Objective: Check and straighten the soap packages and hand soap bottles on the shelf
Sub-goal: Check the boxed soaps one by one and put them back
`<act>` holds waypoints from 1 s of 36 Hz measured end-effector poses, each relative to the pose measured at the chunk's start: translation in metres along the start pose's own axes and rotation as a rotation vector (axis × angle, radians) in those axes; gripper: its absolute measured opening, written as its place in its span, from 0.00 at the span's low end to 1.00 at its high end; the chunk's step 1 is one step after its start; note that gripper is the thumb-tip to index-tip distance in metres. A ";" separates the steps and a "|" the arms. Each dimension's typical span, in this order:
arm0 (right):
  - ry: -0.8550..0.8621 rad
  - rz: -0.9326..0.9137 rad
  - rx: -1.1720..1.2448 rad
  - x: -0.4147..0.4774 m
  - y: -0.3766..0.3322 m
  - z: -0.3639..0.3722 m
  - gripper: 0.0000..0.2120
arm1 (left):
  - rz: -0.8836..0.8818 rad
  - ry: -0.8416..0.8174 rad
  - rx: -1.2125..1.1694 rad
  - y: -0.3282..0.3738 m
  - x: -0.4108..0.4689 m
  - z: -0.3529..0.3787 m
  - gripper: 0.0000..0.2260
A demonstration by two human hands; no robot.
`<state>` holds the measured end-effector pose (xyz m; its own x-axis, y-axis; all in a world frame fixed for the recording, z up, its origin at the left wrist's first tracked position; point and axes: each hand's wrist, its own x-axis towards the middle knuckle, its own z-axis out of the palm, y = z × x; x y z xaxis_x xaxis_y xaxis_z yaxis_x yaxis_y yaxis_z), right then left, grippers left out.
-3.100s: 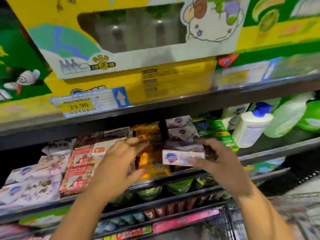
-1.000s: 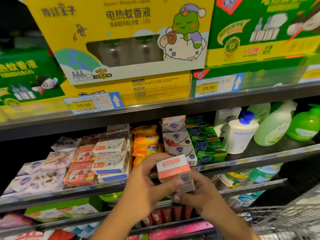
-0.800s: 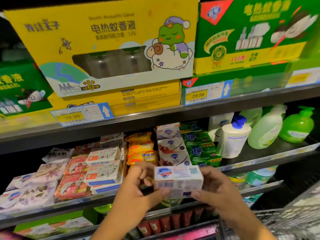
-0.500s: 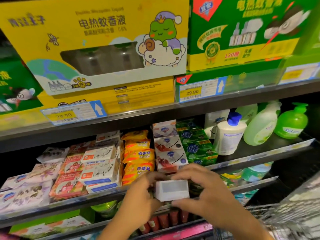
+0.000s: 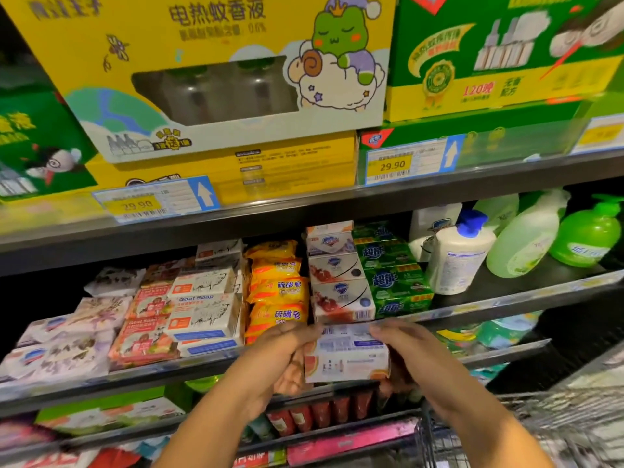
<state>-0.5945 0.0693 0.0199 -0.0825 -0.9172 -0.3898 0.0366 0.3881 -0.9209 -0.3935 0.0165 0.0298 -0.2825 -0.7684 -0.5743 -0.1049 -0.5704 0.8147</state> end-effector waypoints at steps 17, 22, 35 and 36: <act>-0.020 -0.927 -0.650 0.017 -0.015 0.006 0.36 | 0.741 0.018 0.972 0.034 -0.031 -0.051 0.22; -0.087 -1.021 -0.638 0.031 -0.025 0.040 0.31 | 0.613 -0.040 0.842 0.048 -0.032 -0.079 0.22; -0.227 -0.340 -1.132 0.059 -0.069 0.200 0.30 | 0.710 0.472 0.579 0.012 -0.047 -0.245 0.26; -0.235 -0.335 -1.156 0.060 -0.070 0.215 0.29 | 0.712 0.509 0.576 0.009 -0.050 -0.259 0.26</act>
<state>-0.3878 -0.0323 0.0613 0.2678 -0.9346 -0.2341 -0.8669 -0.1277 -0.4819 -0.1334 -0.0259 0.0452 -0.0370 -0.9798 0.1963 -0.5479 0.1841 0.8160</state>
